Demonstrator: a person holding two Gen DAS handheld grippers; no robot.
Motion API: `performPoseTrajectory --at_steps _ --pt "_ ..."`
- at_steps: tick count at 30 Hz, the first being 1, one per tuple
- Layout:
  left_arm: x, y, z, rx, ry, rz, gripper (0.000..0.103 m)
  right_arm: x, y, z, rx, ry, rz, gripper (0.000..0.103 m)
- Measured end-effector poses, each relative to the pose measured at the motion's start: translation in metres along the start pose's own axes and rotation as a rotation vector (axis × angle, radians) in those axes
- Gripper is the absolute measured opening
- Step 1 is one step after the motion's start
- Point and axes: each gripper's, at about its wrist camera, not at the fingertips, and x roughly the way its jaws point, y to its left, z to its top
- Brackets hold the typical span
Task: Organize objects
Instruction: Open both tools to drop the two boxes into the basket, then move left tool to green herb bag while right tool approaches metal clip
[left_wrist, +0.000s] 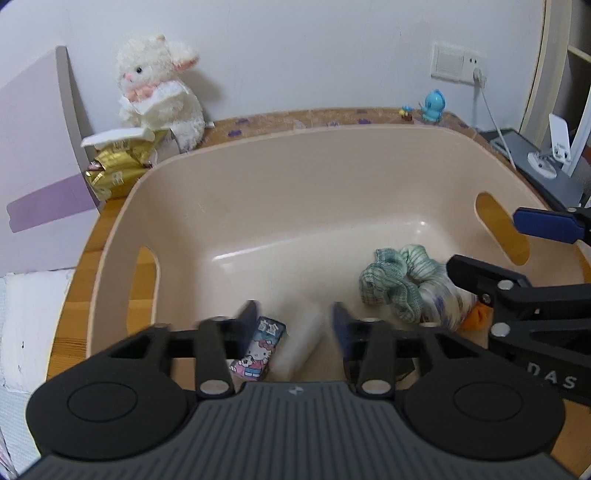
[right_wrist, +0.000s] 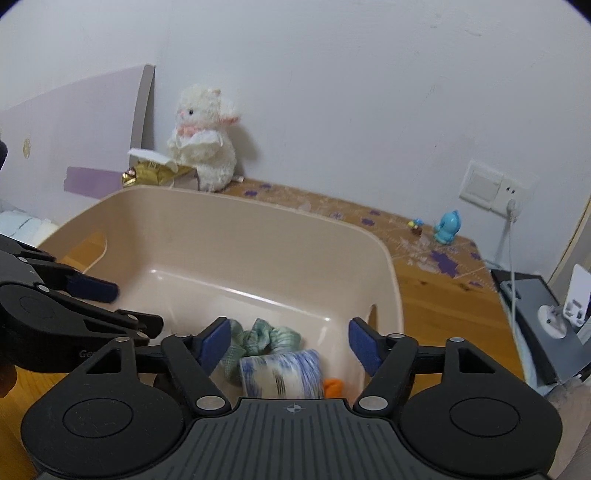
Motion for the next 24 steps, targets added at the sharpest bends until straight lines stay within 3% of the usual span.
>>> performPoseTrajectory --at_steps 5,8,14,24 --pt "-0.021 0.001 0.001 -0.016 -0.047 0.002 0.076 -0.022 -0.011 0.002 0.027 -0.030 -0.008 0.085" --pt "-0.036 0.001 -0.001 -0.010 -0.073 0.012 0.078 -0.037 -0.021 -0.001 0.051 -0.050 -0.011 0.098" --pt "-0.064 -0.001 -0.009 -0.005 -0.107 0.031 0.089 -0.060 -0.035 -0.017 0.075 -0.048 -0.017 0.103" --pt "-0.097 -0.020 -0.037 -0.002 -0.097 -0.017 0.089 -0.075 -0.052 -0.056 0.097 0.009 -0.034 0.103"
